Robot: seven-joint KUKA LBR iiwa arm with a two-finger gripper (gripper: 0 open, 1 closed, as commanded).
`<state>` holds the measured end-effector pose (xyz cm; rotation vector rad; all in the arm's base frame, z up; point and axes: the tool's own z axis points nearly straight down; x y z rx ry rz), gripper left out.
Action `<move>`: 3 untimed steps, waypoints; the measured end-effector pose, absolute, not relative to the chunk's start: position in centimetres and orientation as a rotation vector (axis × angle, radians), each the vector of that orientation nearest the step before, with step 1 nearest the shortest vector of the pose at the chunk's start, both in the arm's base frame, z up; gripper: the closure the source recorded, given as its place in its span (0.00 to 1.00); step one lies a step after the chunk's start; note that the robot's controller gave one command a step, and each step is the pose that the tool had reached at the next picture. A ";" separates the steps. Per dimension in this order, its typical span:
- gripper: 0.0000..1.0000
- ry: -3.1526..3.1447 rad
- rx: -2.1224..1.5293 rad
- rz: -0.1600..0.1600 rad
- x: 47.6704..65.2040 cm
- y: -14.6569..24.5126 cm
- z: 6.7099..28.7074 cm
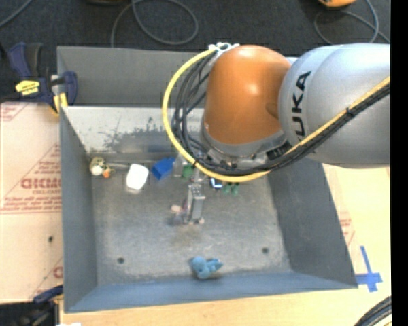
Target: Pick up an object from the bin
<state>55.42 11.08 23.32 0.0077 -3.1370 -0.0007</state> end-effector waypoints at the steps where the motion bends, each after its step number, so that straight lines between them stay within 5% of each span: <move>1: 0.00 -3.143 0.004 -0.002 55.5 11.0 23.8; 2: 0.00 -3.141 0.190 -0.002 53.9 10.0 22.9; 3: 0.00 -3.121 0.430 0.000 53.2 8.3 18.3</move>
Offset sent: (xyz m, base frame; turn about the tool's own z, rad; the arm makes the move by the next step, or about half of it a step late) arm -0.0473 -0.0333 -0.0233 -0.3201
